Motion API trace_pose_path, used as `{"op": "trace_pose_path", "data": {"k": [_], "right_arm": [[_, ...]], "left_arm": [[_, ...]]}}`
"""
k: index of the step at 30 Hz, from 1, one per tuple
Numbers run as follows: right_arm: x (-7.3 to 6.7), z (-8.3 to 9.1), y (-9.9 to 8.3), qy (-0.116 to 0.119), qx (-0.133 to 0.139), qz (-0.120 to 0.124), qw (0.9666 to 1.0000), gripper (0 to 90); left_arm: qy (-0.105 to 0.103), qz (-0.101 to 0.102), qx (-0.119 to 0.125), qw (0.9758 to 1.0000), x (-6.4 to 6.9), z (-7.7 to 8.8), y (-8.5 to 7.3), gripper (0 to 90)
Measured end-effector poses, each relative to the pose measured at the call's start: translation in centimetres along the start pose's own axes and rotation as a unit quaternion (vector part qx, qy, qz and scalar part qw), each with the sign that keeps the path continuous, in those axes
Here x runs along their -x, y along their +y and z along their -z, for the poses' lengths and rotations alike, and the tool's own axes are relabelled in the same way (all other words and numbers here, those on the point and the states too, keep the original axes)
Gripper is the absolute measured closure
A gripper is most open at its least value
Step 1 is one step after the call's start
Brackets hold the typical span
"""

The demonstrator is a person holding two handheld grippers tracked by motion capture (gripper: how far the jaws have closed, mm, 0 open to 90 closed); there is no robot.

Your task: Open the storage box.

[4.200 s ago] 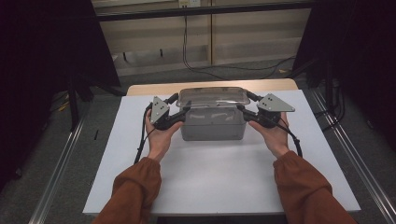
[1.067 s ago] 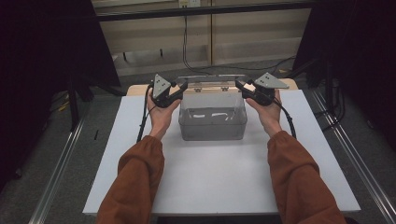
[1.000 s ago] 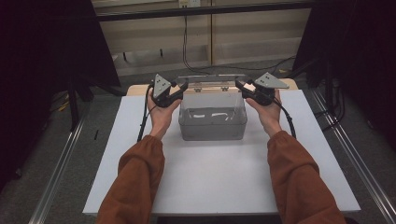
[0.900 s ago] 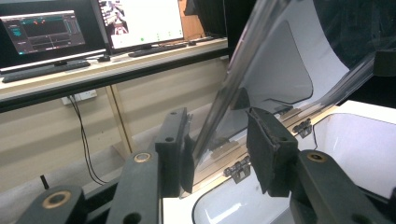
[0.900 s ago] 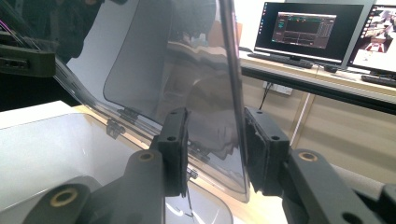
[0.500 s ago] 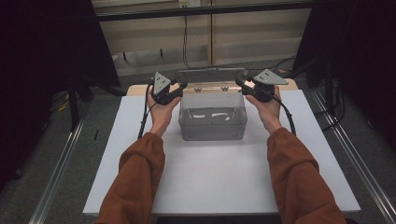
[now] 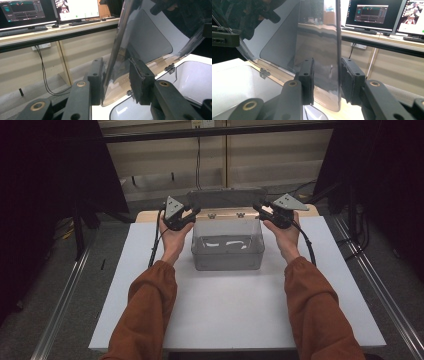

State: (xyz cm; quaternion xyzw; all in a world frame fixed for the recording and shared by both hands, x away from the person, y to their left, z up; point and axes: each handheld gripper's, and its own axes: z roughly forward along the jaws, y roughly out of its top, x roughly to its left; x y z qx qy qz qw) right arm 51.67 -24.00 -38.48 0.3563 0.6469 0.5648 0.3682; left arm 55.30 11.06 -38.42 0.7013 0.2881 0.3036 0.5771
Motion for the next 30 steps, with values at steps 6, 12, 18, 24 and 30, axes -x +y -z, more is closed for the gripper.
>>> {"op": "trace_pose_path", "data": {"k": [6, 12, 18, 24, 30], "right_arm": [[0.2, -0.4, -0.3, -0.002, -0.008, -0.001, 1.0000, 63.8], [0.4, -0.8, -0.8, 0.001, -0.016, -0.005, 0.9999, 61.3], [0.6, -1.4, -1.7, -0.002, -0.022, -0.019, 0.9996, 63.2], [0.7, -2.1, -1.9, -0.002, -0.025, -0.022, 0.9994, 64.2], [0.7, -2.3, -1.9, -0.002, -0.026, -0.028, 0.9993, 64.7]], "left_arm": [[0.000, 0.005, 0.001, 1.0000, -0.1, -0.2, -0.1, 65.8], [0.000, 0.006, -0.011, 0.9999, -0.4, -0.5, -0.8, 67.5], [-0.001, 0.010, -0.011, 0.9999, -0.7, -0.7, -0.7, 69.5], [0.000, 0.024, -0.006, 0.9997, -0.8, -0.9, -0.9, 71.1], [-0.002, 0.033, -0.013, 0.9994, -1.2, -1.2, -1.0, 71.2]]}}
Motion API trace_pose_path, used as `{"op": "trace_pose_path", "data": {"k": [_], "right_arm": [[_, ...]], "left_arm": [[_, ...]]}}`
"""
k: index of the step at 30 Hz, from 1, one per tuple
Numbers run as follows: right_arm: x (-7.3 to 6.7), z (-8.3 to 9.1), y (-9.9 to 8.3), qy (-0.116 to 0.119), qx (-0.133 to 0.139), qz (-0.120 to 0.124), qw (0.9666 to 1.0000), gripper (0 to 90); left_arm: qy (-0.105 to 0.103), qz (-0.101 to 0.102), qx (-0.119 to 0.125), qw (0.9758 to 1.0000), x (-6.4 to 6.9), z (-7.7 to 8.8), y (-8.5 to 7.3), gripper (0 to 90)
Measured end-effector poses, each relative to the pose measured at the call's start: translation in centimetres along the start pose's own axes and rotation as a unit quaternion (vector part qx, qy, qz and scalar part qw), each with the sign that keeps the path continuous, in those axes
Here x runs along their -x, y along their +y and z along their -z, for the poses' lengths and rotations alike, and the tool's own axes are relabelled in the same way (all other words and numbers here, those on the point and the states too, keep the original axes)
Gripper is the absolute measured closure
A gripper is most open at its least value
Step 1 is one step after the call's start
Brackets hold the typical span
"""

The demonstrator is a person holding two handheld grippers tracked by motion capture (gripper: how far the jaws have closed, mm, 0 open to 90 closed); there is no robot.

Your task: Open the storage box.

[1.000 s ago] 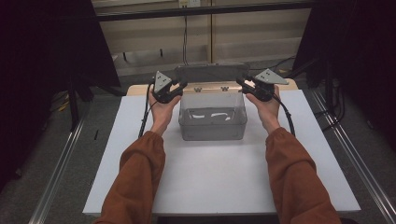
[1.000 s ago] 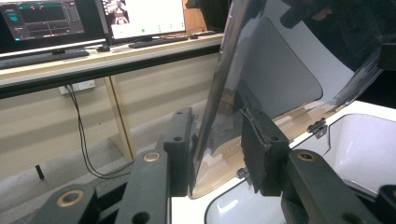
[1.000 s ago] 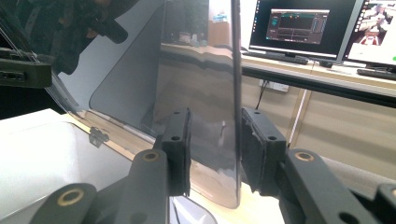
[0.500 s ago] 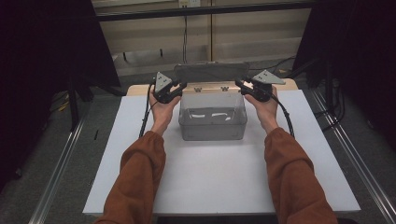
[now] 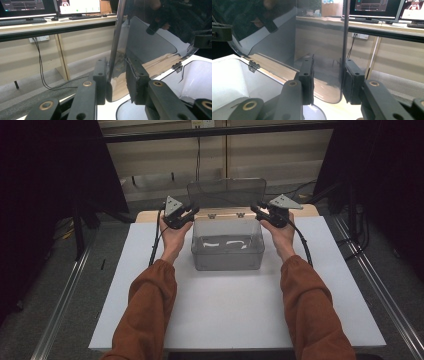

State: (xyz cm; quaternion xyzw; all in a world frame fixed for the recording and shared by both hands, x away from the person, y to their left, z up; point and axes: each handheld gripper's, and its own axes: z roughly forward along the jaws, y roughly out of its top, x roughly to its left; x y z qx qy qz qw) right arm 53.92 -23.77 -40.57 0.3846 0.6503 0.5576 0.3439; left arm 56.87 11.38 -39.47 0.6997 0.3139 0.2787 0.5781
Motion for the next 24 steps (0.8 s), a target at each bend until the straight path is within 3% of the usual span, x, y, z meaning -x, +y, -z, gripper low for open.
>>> {"op": "trace_pose_path", "data": {"k": [2, 6, 8, 10, 15, 21, 24], "right_arm": [[0.1, 0.0, 0.0, 0.001, 0.001, -0.004, 1.0000, 65.5], [0.3, -0.2, 0.1, 0.001, 0.000, -0.009, 1.0000, 66.7], [0.4, -0.3, 0.1, 0.001, 0.002, -0.011, 0.9999, 66.8], [0.5, -0.4, 0.0, 0.003, 0.003, -0.016, 0.9999, 67.2], [0.6, -0.5, 0.0, 0.002, 0.002, -0.017, 0.9998, 68.8], [0.8, -0.6, 0.0, 0.004, 0.001, -0.023, 0.9997, 69.1], [0.9, -0.8, -0.1, 0.006, -0.001, -0.026, 0.9997, 69.1]], "left_arm": [[0.002, 0.009, 0.002, 1.0000, 0.0, -0.2, -0.1, 70.9], [-0.002, 0.002, -0.011, 0.9999, -0.2, -0.4, -0.1, 67.1], [-0.004, 0.017, -0.011, 0.9998, -0.2, -0.5, 0.0, 66.4], [-0.008, 0.030, -0.018, 0.9993, -0.2, -0.6, 0.0, 66.0], [-0.015, 0.036, -0.050, 0.9980, -0.5, -1.0, -0.9, 62.6], [-0.009, 0.067, -0.044, 0.9968, -0.3, -1.7, -1.2, 63.2], [-0.014, 0.062, -0.052, 0.9967, -0.5, -1.8, -1.2, 64.8]]}}
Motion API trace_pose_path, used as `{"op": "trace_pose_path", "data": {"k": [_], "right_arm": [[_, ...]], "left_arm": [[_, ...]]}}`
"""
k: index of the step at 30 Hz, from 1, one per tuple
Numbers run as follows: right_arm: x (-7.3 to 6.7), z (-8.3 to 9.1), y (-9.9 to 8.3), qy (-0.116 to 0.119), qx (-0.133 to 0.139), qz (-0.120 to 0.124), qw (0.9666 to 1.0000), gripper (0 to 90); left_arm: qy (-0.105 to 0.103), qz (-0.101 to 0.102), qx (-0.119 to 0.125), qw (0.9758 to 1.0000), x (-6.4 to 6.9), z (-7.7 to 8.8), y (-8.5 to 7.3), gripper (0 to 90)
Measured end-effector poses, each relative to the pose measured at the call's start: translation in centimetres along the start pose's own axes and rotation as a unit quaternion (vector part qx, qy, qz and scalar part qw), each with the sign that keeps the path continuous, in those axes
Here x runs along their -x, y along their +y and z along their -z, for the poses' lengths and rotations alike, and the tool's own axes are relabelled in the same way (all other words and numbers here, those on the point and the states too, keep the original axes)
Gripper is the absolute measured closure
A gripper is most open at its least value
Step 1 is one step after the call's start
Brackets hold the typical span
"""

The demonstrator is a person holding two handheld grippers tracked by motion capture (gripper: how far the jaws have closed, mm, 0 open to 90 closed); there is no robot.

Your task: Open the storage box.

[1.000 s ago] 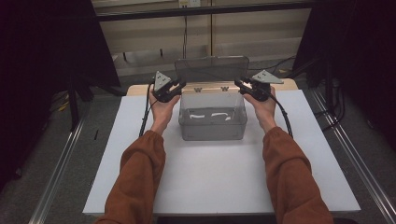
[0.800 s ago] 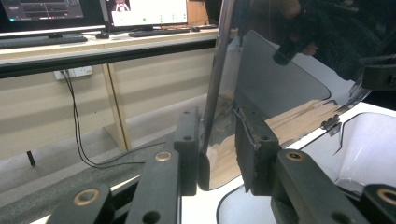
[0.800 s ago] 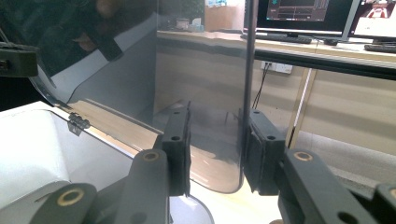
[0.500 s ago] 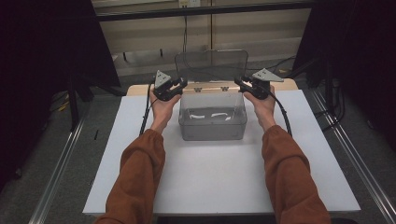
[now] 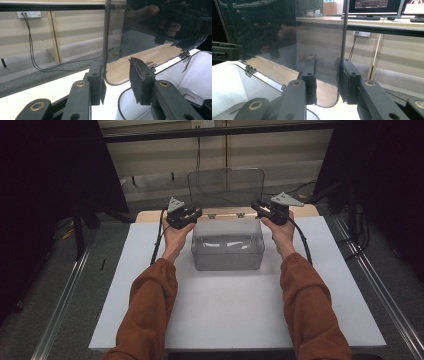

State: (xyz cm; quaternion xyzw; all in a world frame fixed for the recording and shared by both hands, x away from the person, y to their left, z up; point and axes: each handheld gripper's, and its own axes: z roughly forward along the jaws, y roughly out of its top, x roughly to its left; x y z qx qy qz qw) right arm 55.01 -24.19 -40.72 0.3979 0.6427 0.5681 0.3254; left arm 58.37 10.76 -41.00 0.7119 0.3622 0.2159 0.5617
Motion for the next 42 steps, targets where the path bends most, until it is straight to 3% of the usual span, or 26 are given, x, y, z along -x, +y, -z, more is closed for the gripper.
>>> {"op": "trace_pose_path", "data": {"k": [3, 7, 9, 13, 14, 16, 24, 36, 42], "right_arm": [[0.0, -0.1, -0.1, -0.001, -0.003, -0.003, 1.0000, 69.0], [0.2, -0.2, -0.2, 0.001, -0.004, -0.008, 1.0000, 69.3], [0.2, -0.3, -0.2, 0.000, -0.004, -0.014, 0.9999, 69.3], [0.2, -0.5, -0.2, 0.001, -0.006, -0.026, 0.9996, 69.5], [0.2, -0.5, -0.1, 0.001, -0.009, -0.027, 0.9996, 69.5], [0.3, -0.5, 0.1, 0.002, -0.017, -0.026, 0.9995, 69.4], [0.5, -0.9, 0.2, 0.000, -0.027, -0.043, 0.9987, 68.7], [0.7, -1.4, 0.3, -0.005, -0.047, -0.071, 0.9964, 67.3], [1.0, -1.8, 0.7, -0.004, -0.071, -0.090, 0.9934, 66.7]], "left_arm": [[0.006, -0.010, -0.008, 0.9999, -0.1, 0.0, 0.1, 66.1], [0.005, 0.005, -0.006, 1.0000, -0.2, -0.1, 0.2, 69.3], [0.007, -0.001, -0.013, 0.9999, -0.3, -0.1, 0.2, 69.4], [0.008, 0.023, -0.008, 0.9997, -0.2, -0.4, 0.2, 69.2], [0.007, 0.014, -0.017, 0.9997, -0.4, -0.4, 0.3, 69.3], [0.010, 0.024, -0.015, 0.9996, -0.3, -0.6, 0.3, 69.2], [0.007, 0.034, -0.029, 0.9990, -0.6, -0.7, 0.6, 68.4], [0.010, 0.039, -0.055, 0.9977, -0.6, -1.1, 1.2, 65.2], [0.007, 0.062, -0.069, 0.9957, -0.8, -1.2, 1.4, 64.5]]}}
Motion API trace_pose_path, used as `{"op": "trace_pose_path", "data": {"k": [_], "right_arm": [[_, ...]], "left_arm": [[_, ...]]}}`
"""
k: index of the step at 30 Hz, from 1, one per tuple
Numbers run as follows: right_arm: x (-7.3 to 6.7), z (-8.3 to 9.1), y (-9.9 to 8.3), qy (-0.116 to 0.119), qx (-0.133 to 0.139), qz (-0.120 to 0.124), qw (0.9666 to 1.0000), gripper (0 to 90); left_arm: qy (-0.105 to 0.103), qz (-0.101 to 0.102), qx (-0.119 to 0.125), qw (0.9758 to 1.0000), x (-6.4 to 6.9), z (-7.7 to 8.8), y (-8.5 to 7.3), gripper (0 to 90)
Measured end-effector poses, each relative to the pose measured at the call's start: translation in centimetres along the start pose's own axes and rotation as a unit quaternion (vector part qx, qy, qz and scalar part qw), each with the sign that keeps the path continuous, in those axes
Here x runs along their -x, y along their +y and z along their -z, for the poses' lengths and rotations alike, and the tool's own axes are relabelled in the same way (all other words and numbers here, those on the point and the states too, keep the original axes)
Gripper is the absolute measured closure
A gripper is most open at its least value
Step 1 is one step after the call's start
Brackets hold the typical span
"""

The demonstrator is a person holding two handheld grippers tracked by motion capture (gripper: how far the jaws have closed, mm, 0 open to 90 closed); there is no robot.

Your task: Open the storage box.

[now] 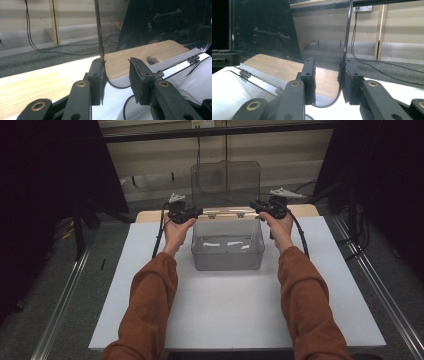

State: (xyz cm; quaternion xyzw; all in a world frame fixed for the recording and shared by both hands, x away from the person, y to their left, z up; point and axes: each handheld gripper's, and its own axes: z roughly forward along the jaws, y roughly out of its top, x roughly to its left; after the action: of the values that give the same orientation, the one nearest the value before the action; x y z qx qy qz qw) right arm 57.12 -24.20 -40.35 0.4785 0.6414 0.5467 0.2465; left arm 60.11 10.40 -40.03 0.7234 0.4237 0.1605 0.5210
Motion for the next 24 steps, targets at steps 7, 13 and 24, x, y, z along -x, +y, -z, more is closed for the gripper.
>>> {"op": "trace_pose_path", "data": {"k": [7, 13, 24], "right_arm": [[0.29, -0.30, -0.06, 0.004, -0.015, -0.018, 0.9997, 65.5], [0.52, -0.56, -0.15, 0.003, -0.032, -0.039, 0.9987, 64.5], [0.90, -0.89, -0.49, 0.006, -0.042, -0.054, 0.9976, 62.2]], "left_arm": [[-0.001, 0.016, -0.018, 0.9997, -0.03, -0.22, 0.35, 62.3], [0.003, 0.026, -0.026, 0.9993, -0.01, -0.49, 0.44, 59.0], [0.000, 0.051, -0.033, 0.9982, -0.08, -0.76, 0.21, 54.2]]}}
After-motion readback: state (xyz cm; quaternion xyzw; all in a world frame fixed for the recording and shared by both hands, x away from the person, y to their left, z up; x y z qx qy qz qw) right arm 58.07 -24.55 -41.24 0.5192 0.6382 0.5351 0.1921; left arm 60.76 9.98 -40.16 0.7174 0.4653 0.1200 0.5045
